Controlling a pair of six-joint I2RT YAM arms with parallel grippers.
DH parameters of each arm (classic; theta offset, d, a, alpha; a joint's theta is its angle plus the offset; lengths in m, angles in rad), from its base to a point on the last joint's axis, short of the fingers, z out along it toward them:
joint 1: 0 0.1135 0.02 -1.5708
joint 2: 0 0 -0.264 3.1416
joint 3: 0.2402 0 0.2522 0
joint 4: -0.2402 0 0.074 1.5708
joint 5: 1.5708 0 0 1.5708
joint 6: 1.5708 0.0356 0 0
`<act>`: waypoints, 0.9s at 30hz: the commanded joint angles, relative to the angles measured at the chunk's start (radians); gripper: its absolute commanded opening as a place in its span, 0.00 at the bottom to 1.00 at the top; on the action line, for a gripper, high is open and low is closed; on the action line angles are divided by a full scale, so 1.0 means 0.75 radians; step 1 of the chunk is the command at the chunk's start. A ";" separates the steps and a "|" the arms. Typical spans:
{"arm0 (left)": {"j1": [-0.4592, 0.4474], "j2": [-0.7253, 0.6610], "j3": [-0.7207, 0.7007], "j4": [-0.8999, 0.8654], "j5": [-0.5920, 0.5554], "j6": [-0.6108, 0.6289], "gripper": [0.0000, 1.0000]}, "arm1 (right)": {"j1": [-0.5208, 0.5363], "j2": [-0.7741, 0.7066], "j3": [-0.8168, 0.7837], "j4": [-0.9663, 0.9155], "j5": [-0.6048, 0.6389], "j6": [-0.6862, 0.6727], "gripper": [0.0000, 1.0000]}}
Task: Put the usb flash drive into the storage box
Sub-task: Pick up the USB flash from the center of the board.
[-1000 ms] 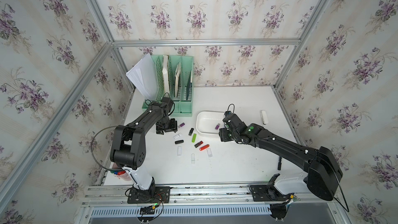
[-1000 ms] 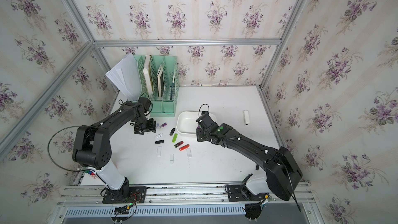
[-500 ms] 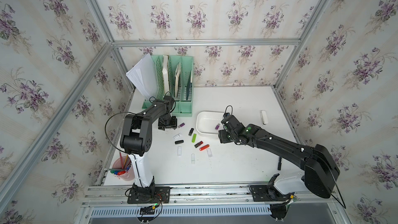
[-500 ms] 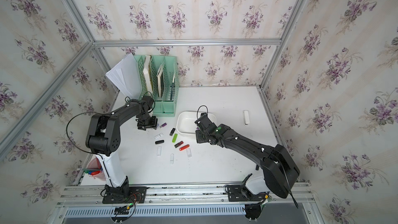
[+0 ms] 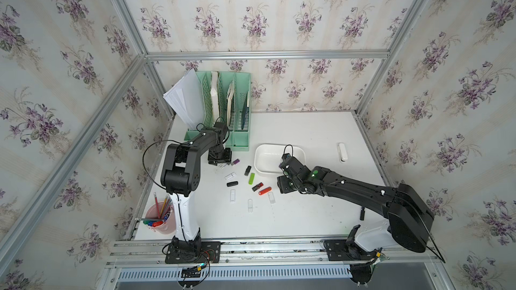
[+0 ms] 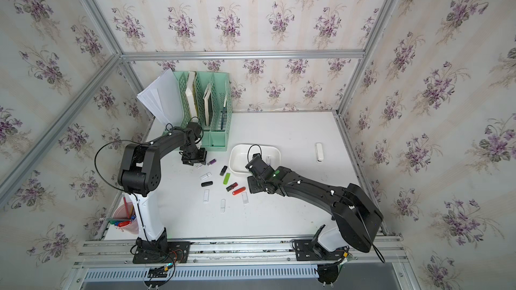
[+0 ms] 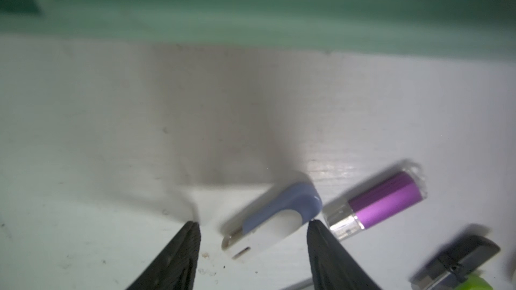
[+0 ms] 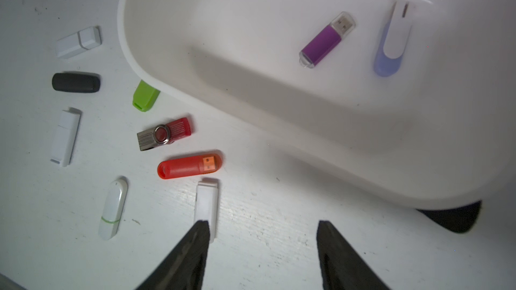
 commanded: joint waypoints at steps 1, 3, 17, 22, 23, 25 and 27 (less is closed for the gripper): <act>-0.003 0.009 0.006 -0.008 0.000 0.027 0.61 | 0.035 0.037 -0.003 0.042 -0.023 -0.009 0.66; -0.004 0.011 0.001 -0.006 -0.007 0.028 0.57 | 0.061 0.059 -0.003 0.059 -0.028 -0.016 0.66; -0.008 0.002 -0.088 -0.004 -0.017 0.023 0.31 | 0.190 0.222 0.039 0.100 -0.006 -0.053 0.63; -0.008 -0.011 -0.093 -0.006 -0.011 0.017 0.27 | 0.206 0.261 0.067 0.080 0.020 -0.062 0.62; -0.007 -0.012 -0.093 -0.010 -0.011 0.017 0.27 | 0.208 0.268 0.073 0.077 0.025 -0.065 0.62; -0.008 -0.018 -0.095 -0.014 -0.009 0.014 0.26 | 0.213 0.282 0.081 0.074 0.030 -0.064 0.61; -0.008 -0.024 -0.099 -0.015 -0.005 0.011 0.25 | 0.216 0.286 0.080 0.081 0.031 -0.060 0.60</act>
